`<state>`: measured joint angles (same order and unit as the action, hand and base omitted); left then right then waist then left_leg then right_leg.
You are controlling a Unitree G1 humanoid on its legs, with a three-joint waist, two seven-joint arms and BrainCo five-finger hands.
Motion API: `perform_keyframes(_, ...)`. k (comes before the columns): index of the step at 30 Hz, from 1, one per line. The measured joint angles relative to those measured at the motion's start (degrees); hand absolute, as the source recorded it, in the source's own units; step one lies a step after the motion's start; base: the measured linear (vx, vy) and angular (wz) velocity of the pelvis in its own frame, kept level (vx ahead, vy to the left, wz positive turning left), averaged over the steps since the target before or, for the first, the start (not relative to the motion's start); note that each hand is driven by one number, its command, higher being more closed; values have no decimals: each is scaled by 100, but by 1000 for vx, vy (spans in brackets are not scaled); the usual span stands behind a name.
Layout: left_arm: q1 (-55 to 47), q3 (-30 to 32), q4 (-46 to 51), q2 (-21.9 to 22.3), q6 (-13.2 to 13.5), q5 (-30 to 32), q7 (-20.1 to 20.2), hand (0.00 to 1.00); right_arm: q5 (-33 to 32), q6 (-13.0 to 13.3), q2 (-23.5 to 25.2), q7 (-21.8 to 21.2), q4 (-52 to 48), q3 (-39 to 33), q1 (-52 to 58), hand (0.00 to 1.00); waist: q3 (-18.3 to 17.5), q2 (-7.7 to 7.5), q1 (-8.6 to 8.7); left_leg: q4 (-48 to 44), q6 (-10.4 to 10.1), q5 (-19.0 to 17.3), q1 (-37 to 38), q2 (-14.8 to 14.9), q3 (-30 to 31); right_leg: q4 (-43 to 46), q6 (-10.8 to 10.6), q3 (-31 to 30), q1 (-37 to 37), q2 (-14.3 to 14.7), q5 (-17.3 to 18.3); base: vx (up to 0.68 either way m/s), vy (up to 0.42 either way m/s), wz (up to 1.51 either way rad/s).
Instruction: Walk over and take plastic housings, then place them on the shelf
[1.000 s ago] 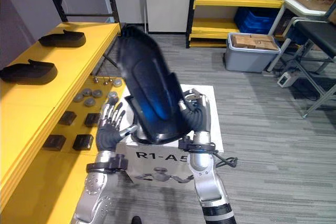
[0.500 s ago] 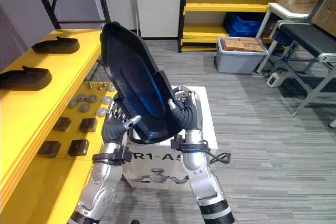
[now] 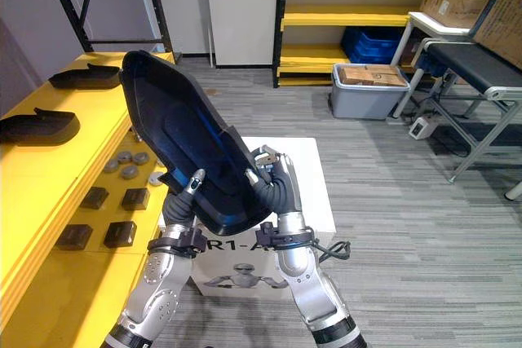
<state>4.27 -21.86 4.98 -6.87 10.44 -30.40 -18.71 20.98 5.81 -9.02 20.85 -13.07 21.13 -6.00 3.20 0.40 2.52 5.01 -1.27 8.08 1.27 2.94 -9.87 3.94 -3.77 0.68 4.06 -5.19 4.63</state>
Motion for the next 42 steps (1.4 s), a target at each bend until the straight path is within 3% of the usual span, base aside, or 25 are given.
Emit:
perform_keyframes(6,4,20,-55,-19,-54,96,2,100,-218,126,-2,-62,30,21,182,0,-58,-63,3,0,0,1,0,1,-2,-1,0,1,0,0,0,0,0,0)
perform_keyframes(9,6,97,-44,-1,-104,438,53,100,-410,152,-10,-276,26,-205,285,0,-69,-81,-9,1,-2,4,0,1,2,0,1,7,1,1,0,0,0,0)
perform_keyframes(14,18,303,58,210,-280,952,314,100,-1107,322,0,-738,-367,-881,632,0,-69,-84,-18,3,-2,4,0,-1,7,7,0,13,3,-2,-1,0,0,0)
perform_keyframes(18,39,316,190,537,-344,1389,688,100,-1897,680,-37,-1362,-494,-1619,679,0,-68,-83,24,24,-10,-4,1,10,10,25,-5,13,-1,6,3,0,0,0)
perform_keyframes(20,-89,642,220,627,-352,1448,820,100,-2516,732,99,-1386,-639,-2302,678,0,-64,-80,68,25,-19,-13,-3,16,17,26,-7,16,-1,11,4,0,0,0)
perform_keyframes(22,-512,1420,320,503,-327,1491,887,100,-3145,749,42,-1108,-535,-4097,657,0,-62,-79,93,25,-64,-51,-10,14,20,14,-9,22,-1,8,7,0,0,0)
perform_keyframes(25,-1052,2273,387,285,-325,1493,784,100,-3472,779,-276,-992,0,-5080,1049,0,-61,-77,179,23,-49,-39,-14,20,11,-20,-7,20,2,14,7,0,0,0)
perform_keyframes(28,-1310,2324,578,305,-323,1551,784,100,-3492,765,-307,-1035,765,-5049,1438,0,-60,-76,205,23,-54,-43,-33,19,8,-45,-6,20,-4,14,7,0,0,0)
perform_keyframes(35,-1816,2252,831,443,-221,1833,1026,100,-2859,323,42,-1289,3494,-4885,2145,0,-21,49,195,26,-61,-50,-54,24,34,-49,-5,47,-1,16,8,0,0,1)
perform_keyframes(42,-2010,1995,832,432,-221,1946,1067,100,-2840,79,458,-1714,5511,-3985,2438,0,-19,61,80,27,-127,-111,55,86,55,-42,-3,105,149,40,18,-13,-2,2)
